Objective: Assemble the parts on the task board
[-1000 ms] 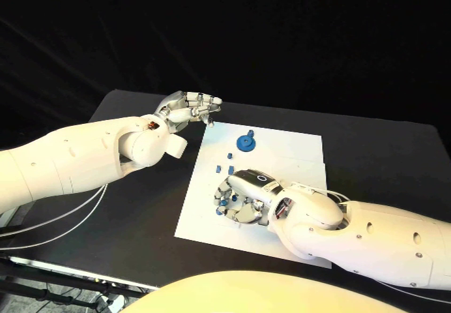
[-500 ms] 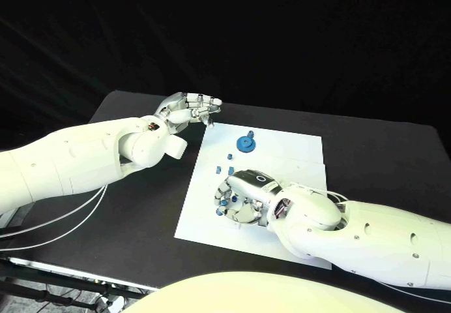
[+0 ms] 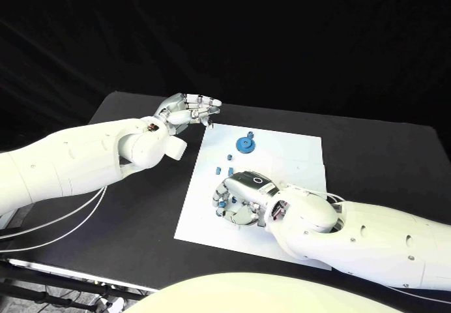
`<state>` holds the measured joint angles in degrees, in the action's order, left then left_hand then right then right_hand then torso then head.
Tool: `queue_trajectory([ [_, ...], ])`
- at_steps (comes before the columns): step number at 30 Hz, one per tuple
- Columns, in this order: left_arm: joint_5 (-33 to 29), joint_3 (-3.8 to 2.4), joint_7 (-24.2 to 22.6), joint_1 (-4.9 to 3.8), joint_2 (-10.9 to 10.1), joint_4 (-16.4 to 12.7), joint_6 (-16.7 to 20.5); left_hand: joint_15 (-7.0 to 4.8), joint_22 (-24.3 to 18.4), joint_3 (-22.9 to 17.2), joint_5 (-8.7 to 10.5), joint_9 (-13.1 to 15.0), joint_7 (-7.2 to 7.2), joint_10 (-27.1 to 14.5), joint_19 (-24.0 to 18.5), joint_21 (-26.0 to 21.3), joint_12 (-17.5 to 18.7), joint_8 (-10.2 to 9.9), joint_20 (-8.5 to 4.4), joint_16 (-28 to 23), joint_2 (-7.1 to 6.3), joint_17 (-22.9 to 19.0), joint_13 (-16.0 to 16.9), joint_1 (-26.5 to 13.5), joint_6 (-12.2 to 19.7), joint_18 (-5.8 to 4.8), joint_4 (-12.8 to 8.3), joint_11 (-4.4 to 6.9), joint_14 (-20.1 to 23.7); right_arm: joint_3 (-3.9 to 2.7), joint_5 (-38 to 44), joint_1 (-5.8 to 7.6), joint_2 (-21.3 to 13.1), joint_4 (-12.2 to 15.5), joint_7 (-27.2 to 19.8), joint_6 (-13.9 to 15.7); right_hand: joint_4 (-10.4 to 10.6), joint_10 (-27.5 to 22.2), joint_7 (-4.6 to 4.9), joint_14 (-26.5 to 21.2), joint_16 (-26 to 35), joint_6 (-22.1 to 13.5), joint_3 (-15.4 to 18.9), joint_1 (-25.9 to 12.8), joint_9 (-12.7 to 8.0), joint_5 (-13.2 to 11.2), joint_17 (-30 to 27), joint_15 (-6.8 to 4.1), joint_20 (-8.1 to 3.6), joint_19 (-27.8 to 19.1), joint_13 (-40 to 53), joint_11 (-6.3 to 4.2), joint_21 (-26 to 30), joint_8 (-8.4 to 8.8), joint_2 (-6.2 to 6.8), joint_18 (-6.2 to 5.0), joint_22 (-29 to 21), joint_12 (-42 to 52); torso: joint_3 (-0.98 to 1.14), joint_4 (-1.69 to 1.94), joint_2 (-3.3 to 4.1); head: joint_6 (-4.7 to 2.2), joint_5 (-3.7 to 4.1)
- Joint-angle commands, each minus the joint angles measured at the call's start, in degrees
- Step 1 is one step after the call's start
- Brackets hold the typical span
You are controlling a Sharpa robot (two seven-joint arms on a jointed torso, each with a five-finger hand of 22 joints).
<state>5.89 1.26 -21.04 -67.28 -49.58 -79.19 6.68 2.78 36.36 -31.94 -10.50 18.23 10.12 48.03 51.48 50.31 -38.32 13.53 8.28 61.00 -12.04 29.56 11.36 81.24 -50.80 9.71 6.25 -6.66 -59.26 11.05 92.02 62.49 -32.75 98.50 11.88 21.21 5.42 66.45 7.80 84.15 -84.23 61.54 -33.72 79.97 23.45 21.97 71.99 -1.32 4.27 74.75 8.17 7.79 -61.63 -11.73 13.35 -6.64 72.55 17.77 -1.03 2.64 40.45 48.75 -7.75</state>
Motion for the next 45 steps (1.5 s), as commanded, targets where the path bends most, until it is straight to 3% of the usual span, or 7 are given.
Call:
queue_trajectory([
  [1, -0.3, -0.03, -0.2, -0.03, 0.1, -0.1, -0.9, -0.01, -0.1, 0.1, 0.25, 0.0, 0.12, -0.2, -0.5, -0.1, 0.2, 0.1, 0.03, -0.2, 0.31, -0.1, -0.1, -0.1, -0.2, 0.81, 0.2, -0.15, 0.4, 0.19, 0.8, -0.25, 0.1, 0.0, 0.0, -3.2, -6.1, 3.5, 0.22, 2.2, 0.5, -0.9, -5.0, -1.1, -0.2, -0.1, -0.4, 0.23, 0.23, -0.8, 0.1, -4.29, 1.0, 0.59, -0.15, -0.22, -0.4, -0.7, 0.01, -0.03, -0.01, -0.01, -0.02],
  [13, -0.3, 0.0, -0.1, -0.03, 0.0, -0.1, -1.1, 0.0, -0.1, 0.1, 0.26, 0.0, 0.11, -0.3, -0.5, -0.2, 0.2, 0.2, 0.04, -0.2, 0.31, -0.1, -0.1, -0.1, -0.3, 0.81, 0.3, -0.16, 0.4, 0.23, -0.1, -0.26, -0.4, 0.1, -0.9, -3.1, -4.7, -7.6, 1.29, 1.4, 1.6, -6.9, 1.6, -6.2, -0.9, -0.1, -3.1, 2.51, 2.58, -2.6, -2.7, -1.81, 7.4, 3.57, 2.18, -1.04, -4.3, -6.2, 0.03, 0.01, 0.01, -0.04, 0.07],
  [26, -0.3, 0.02, 0.0, -0.03, 0.0, 0.0, -1.3, 0.0, -0.1, 0.1, 0.26, 0.0, 0.11, -0.3, -0.5, -0.2, 0.2, 0.2, 0.04, -0.2, 0.31, -0.1, -0.1, -0.1, -0.3, 0.81, 0.3, -0.16, 0.4, 0.23, -0.4, -0.26, -1.6, 0.9, -1.6, 0.7, -4.5, -11.2, 1.18, 0.5, 3.3, -8.1, 4.9, -5.6, -1.0, 0.1, -6.7, 2.76, 2.84, -2.6, -3.5, -1.46, 9.8, 4.17, 1.76, -1.29, -5.9, -5.5, 0.03, 0.01, -0.02, -0.11, 0.19],
  [31, -0.3, 0.04, 0.0, -0.03, 0.0, 0.2, -1.3, 0.0, -0.1, 0.1, 0.26, 0.0, 0.11, -0.3, -0.5, -0.2, 0.2, 0.2, 0.04, -0.2, 0.31, -0.1, -0.1, -0.1, -0.3, 0.81, 0.3, -0.16, 0.4, 0.19, -0.8, -0.18, -3.1, 1.8, -2.1, 3.3, -3.9, -14.7, 0.73, -0.8, 5.4, -10.5, 9.7, -4.3, -1.7, 0.4, -10.8, 3.11, 3.13, -2.4, -3.9, -1.0, 11.0, 5.75, 0.8, -1.35, -6.6, -4.2, 0.07, -0.05, -0.08, -0.34, 0.41],
  [34, -0.3, 0.05, 0.0, -0.02, 0.0, 0.3, -1.3, 0.0, -0.1, 0.1, 0.26, 0.0, 0.11, -0.3, -0.5, -0.2, 0.2, 0.2, 0.04, -0.2, 0.31, -0.1, -0.1, -0.1, -0.3, 0.81, 0.3, -0.16, 0.4, 0.09, -2.0, 0.24, -4.5, 2.8, -3.0, 5.1, -0.8, -18.2, -0.07, -1.5, 7.0, -11.9, 21.5, 0.0, -3.1, 0.8, -13.6, 3.36, 3.41, -3.0, -4.1, -0.63, 14.8, 7.18, -1.69, -1.81, -8.8, -1.3, 0.07, -0.07, -0.1, -0.68, 0.68],
  [37, -0.3, 0.09, 0.0, -0.01, 0.1, 0.4, -1.3, 0.0, -0.1, 0.1, 0.26, 0.0, 0.11, -0.3, -0.5, -0.2, 0.2, 0.2, 0.04, -0.2, 0.31, -0.1, -0.1, -0.1, -0.3, 0.81, 0.3, -0.16, 0.4, -0.07, -5.2, 1.11, -6.4, 3.7, -4.6, 6.7, 2.6, -19.4, -0.25, -1.7, 8.1, -12.7, 26.7, 3.0, -4.0, 0.9, -15.4, 3.38, 3.45, -3.1, -4.1, -0.79, 16.9, 7.64, -2.15, -1.97, -10.1, 0.4, 0.06, -0.05, -0.09, -1.02, 1.22],
  [45, -0.4, 0.37, 0.0, 0.01, 0.1, 0.6, -1.3, 0.01, -0.1, 0.2, 0.27, 0.0, 0.11, -0.3, -0.5, -0.3, 0.2, 0.2, 0.05, -0.3, 0.28, -0.1, -0.2, -0.1, -0.2, 0.81, 0.3, -0.16, 0.4, -0.45, -22.5, 5.21, -14.9, 6.3, -10.5, 8.1, 6.0, -15.4, 2.28, -0.7, 7.5, -11.2, 26.9, 5.6, -4.6, 0.7, -13.9, 2.64, 2.75, -1.5, -4.2, -1.48, 15.3, 6.98, -2.86, -1.64, -8.9, 3.2, 0.01, -0.15, -0.29, -1.65, 3.57],
])
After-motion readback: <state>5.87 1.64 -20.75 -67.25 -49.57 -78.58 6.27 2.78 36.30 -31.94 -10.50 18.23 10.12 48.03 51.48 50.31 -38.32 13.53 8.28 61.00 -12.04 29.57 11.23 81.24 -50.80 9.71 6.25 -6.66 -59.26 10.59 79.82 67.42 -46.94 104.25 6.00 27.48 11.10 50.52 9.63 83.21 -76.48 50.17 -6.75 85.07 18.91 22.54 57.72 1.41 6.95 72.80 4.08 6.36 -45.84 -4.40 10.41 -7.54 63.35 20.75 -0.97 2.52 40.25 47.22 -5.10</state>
